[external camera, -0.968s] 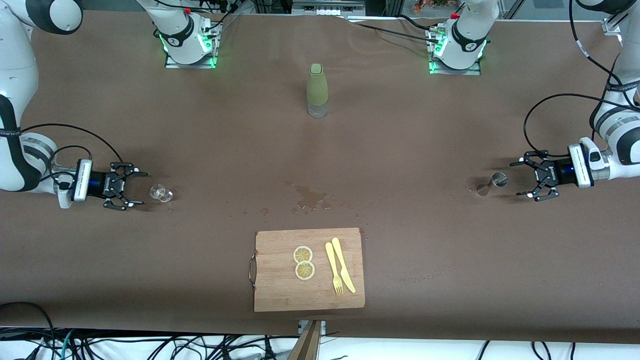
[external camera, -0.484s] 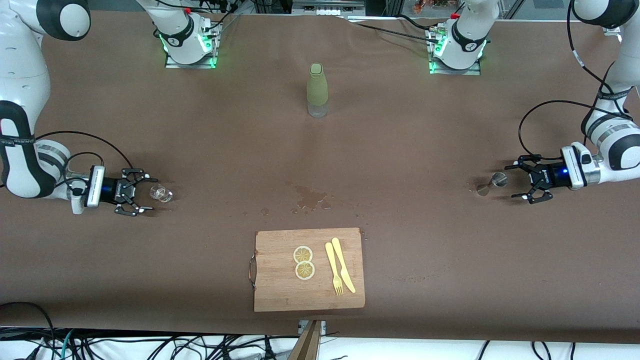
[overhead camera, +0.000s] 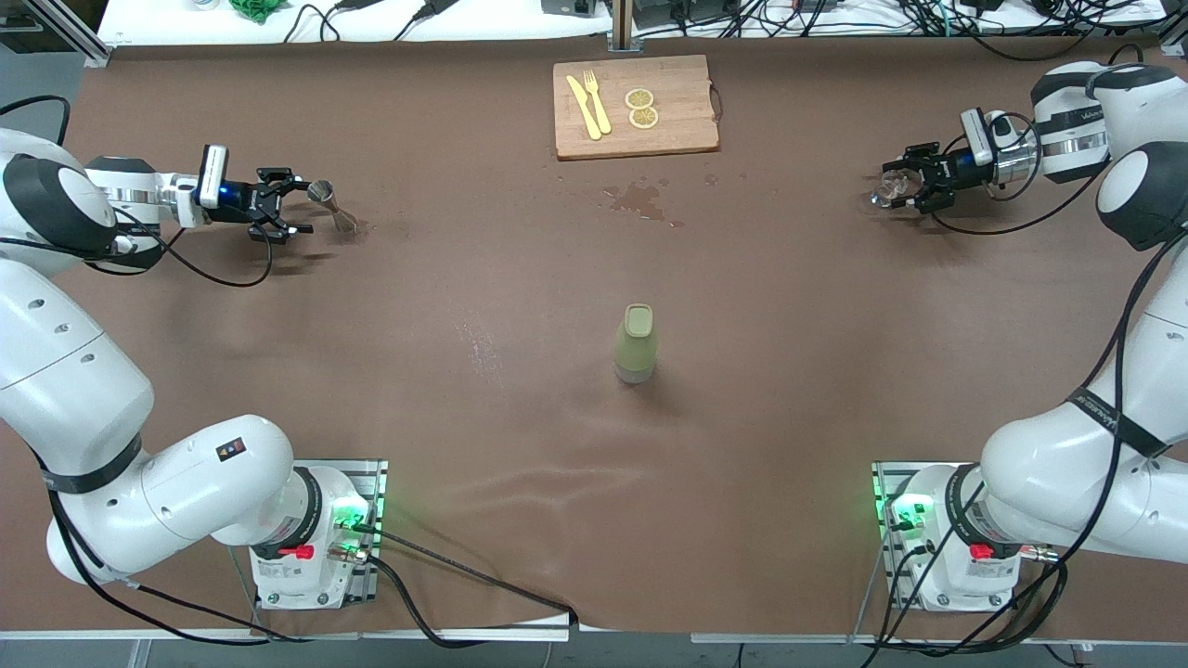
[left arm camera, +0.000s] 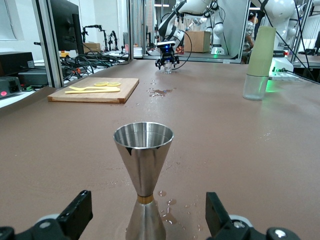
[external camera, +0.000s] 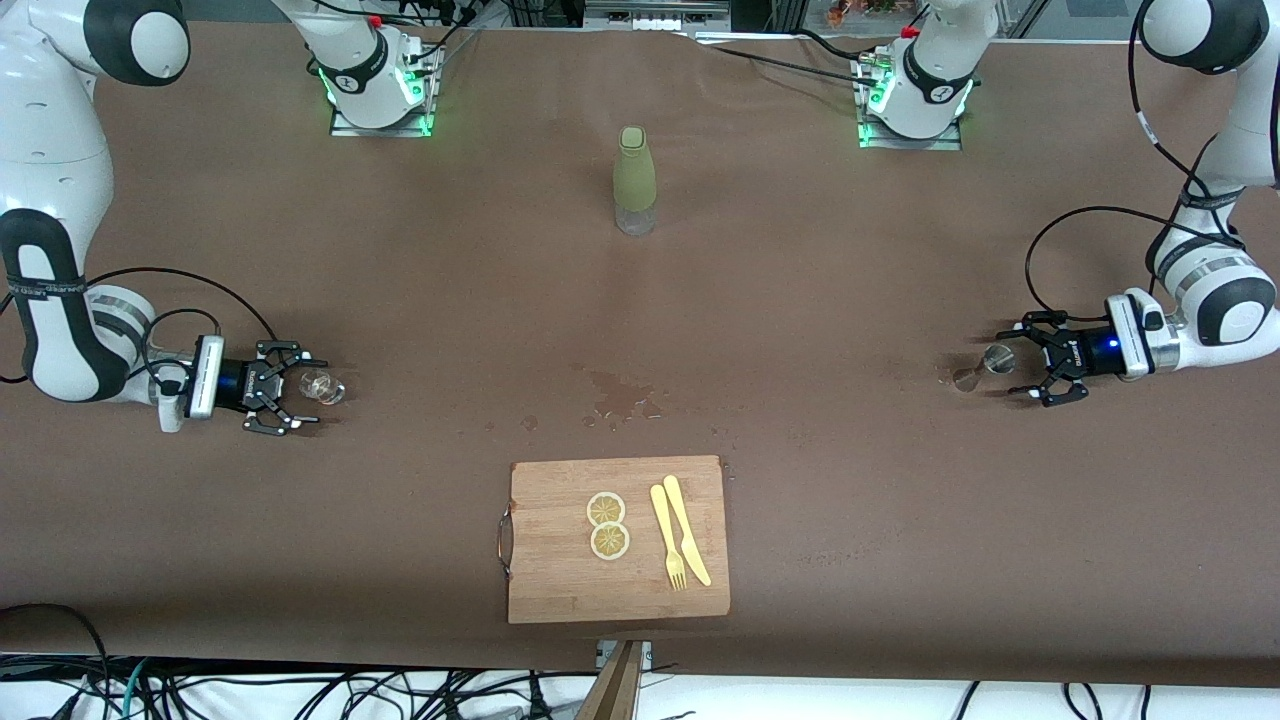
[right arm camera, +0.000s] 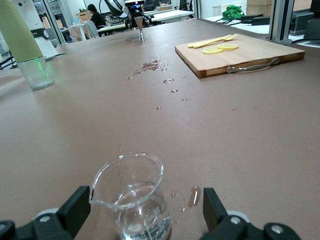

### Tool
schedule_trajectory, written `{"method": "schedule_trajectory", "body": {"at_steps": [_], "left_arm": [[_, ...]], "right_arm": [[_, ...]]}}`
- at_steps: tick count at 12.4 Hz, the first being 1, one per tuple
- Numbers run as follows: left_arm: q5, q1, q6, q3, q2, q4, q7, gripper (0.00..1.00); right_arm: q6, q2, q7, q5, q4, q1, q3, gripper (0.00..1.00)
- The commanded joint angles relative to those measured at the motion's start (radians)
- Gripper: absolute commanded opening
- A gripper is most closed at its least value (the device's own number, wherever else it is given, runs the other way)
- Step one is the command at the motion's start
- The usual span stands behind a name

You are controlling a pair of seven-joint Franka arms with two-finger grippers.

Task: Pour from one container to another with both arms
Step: 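Close the right gripper on the glass cup while the left gripper grasps the jigger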

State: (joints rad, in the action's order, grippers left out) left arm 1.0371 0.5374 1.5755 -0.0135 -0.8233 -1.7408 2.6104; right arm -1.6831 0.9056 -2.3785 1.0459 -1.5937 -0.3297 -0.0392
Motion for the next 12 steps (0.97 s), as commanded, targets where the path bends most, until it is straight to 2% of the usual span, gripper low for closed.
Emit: {"method": "schedule_trajectory", "body": {"at_steps": [1, 5, 10, 11, 12], "left_arm": [[0.053, -0.011, -0.023, 0.003, -0.034, 0.024, 0.065, 1.00], [0.109, -0.027, -0.023, 0.004, -0.063, 0.026, 0.115, 1.00], [0.179, -0.042, -0.025, 0.007, -0.086, 0.024, 0.139, 1.00], [0.181, -0.042, -0.025, 0.009, -0.094, 0.024, 0.137, 0.99], [0.184, -0.047, -0.025, 0.009, -0.099, 0.024, 0.137, 0.99]], "right_arm": [[-0.006, 0.019, -0.015, 0.020, 0.017, 0.008, 0.001, 0.99], [-0.006, 0.021, -0.015, 0.022, 0.015, 0.009, 0.001, 0.98], [-0.009, 0.021, -0.013, 0.020, 0.015, 0.015, 0.001, 0.83], [-0.009, 0.021, -0.013, 0.020, 0.015, 0.017, 0.001, 0.76], [-0.009, 0.021, -0.013, 0.020, 0.014, 0.017, 0.001, 0.75]]}}
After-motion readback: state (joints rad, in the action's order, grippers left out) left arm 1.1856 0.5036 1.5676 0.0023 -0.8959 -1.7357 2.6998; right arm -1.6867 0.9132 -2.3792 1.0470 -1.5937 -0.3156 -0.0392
